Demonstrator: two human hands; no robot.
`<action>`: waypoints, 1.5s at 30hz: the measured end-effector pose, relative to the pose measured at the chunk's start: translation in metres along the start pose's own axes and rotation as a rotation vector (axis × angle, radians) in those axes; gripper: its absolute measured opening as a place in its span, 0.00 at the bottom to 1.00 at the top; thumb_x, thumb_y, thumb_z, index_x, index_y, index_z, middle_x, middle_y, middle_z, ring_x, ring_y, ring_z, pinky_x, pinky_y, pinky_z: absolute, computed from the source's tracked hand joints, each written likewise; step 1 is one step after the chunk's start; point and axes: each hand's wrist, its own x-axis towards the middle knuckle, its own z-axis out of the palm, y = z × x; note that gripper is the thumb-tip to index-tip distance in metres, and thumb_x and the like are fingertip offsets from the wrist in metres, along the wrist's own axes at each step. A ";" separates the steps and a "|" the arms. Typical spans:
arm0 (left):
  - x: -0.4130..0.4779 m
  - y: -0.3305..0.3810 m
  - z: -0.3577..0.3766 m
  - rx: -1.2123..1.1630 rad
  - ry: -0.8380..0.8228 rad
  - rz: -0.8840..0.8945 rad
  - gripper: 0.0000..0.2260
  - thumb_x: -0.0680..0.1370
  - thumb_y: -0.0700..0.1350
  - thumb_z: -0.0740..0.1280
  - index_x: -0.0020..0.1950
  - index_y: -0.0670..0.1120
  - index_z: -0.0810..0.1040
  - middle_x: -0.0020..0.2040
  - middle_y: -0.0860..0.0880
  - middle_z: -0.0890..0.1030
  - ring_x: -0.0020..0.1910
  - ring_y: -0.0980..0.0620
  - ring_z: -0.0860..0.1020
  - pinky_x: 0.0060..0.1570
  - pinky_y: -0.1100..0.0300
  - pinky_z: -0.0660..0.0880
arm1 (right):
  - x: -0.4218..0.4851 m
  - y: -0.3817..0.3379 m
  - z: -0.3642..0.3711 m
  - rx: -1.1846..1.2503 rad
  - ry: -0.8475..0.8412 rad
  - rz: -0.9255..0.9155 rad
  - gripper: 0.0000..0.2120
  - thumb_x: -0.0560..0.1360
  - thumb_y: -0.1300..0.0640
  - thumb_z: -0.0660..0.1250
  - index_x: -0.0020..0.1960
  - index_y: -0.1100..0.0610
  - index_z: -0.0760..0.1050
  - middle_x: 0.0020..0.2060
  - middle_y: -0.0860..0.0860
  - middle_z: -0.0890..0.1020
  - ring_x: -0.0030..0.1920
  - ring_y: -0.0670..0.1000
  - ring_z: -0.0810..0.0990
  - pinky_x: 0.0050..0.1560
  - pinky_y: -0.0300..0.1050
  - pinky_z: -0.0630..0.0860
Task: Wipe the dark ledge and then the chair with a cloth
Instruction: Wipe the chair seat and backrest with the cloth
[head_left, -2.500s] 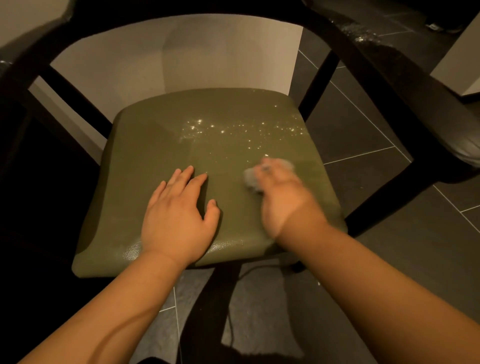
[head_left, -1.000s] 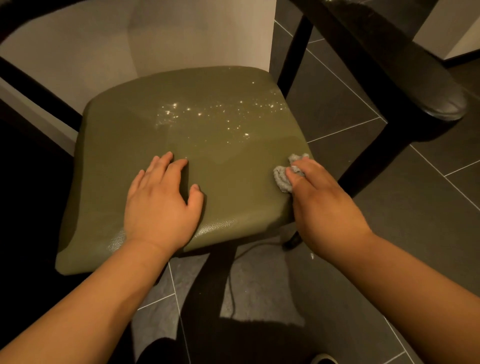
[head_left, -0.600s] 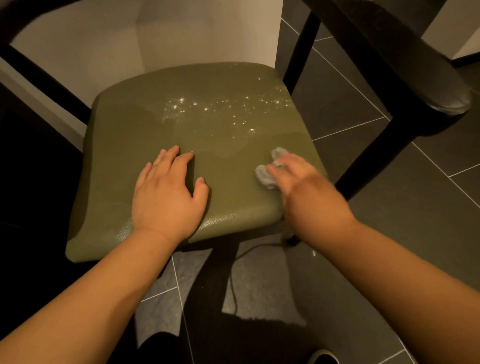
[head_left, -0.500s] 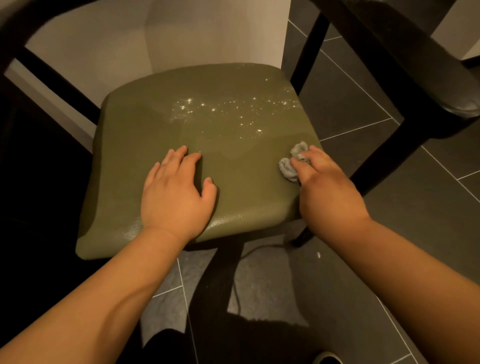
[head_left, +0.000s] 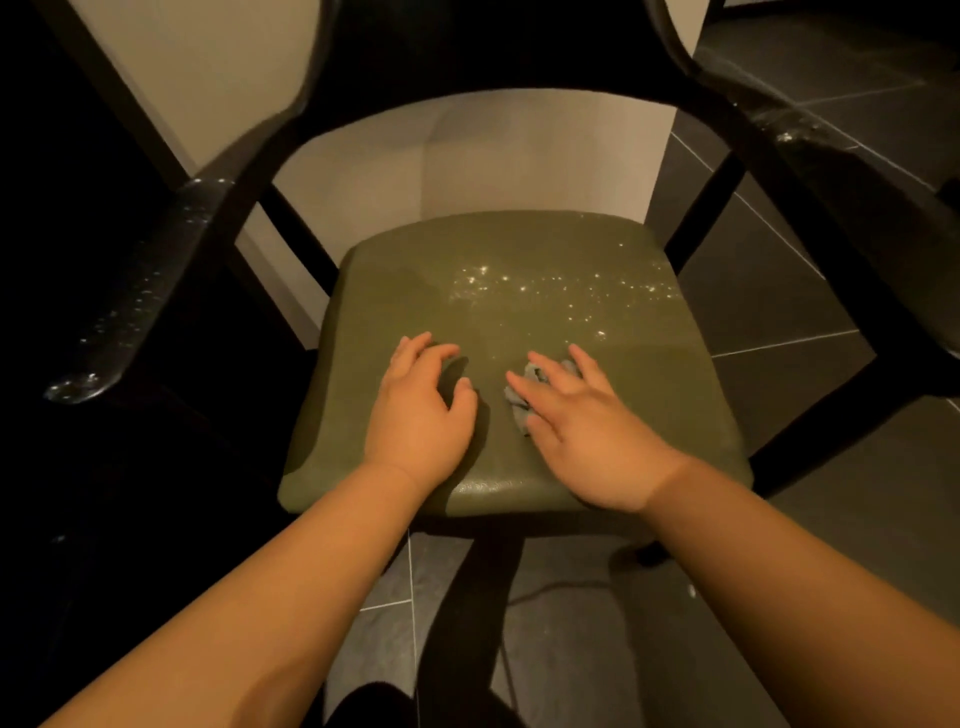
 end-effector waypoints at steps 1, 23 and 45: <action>0.008 -0.009 -0.009 0.141 -0.008 -0.006 0.22 0.82 0.54 0.66 0.75 0.51 0.75 0.81 0.47 0.67 0.83 0.46 0.58 0.82 0.46 0.55 | -0.001 0.006 -0.002 -0.060 -0.010 0.000 0.24 0.85 0.45 0.52 0.81 0.40 0.59 0.83 0.47 0.54 0.82 0.61 0.43 0.81 0.61 0.41; 0.029 -0.067 -0.022 0.403 -0.023 -0.030 0.32 0.78 0.63 0.54 0.80 0.52 0.67 0.82 0.45 0.65 0.82 0.43 0.58 0.82 0.43 0.54 | 0.094 -0.047 0.005 -0.108 0.228 -0.025 0.21 0.77 0.39 0.65 0.63 0.50 0.79 0.55 0.51 0.80 0.57 0.57 0.77 0.57 0.52 0.75; 0.030 -0.071 -0.019 0.362 -0.007 -0.016 0.28 0.81 0.61 0.58 0.80 0.52 0.67 0.81 0.45 0.64 0.81 0.44 0.58 0.81 0.43 0.56 | 0.102 -0.038 0.006 -0.266 0.329 0.047 0.14 0.77 0.44 0.66 0.54 0.54 0.73 0.52 0.55 0.75 0.54 0.59 0.73 0.52 0.53 0.75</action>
